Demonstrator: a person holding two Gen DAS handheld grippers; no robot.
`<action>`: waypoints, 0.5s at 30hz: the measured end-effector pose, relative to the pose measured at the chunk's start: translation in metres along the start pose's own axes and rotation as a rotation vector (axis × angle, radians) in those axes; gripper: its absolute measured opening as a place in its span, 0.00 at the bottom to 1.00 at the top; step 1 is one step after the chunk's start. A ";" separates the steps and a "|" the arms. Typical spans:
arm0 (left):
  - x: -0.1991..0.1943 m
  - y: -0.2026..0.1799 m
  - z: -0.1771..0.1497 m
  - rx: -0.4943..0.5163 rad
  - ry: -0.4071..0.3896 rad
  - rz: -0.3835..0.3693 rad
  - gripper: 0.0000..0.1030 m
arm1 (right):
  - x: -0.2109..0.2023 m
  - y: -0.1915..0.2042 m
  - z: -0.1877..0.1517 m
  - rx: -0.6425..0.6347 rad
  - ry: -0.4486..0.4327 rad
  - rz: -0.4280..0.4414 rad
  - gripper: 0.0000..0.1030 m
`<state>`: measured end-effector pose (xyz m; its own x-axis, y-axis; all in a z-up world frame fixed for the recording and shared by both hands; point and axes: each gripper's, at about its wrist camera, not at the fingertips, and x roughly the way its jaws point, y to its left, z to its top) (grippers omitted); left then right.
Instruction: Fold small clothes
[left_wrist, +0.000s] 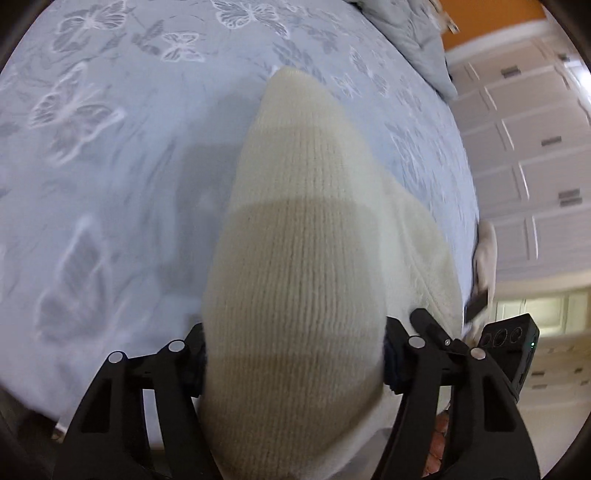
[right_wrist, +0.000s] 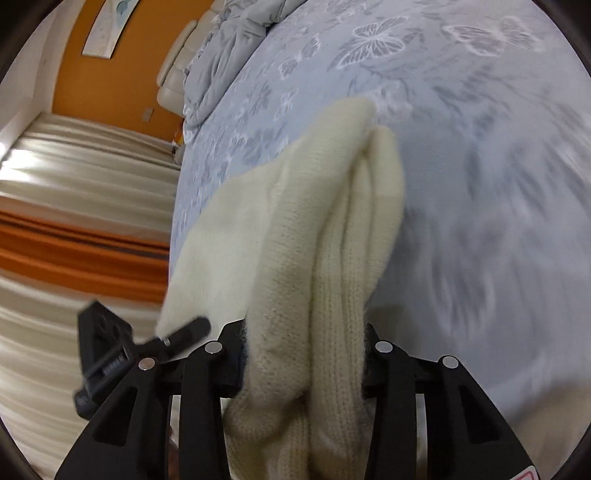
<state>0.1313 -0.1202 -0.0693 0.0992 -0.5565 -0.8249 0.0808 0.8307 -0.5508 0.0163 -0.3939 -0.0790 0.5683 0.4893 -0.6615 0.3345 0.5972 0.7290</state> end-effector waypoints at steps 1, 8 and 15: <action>-0.008 0.003 -0.011 0.003 0.022 0.001 0.63 | -0.007 0.003 -0.014 -0.003 0.011 -0.006 0.38; -0.054 0.014 -0.098 0.032 0.102 -0.001 0.63 | -0.057 0.031 -0.103 -0.081 0.058 -0.107 0.37; -0.147 -0.028 -0.102 0.194 -0.119 -0.072 0.61 | -0.122 0.107 -0.114 -0.252 -0.092 -0.042 0.37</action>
<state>0.0132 -0.0603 0.0544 0.2018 -0.6210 -0.7574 0.2796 0.7776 -0.5631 -0.1028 -0.3173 0.0592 0.6274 0.4079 -0.6633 0.1681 0.7607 0.6269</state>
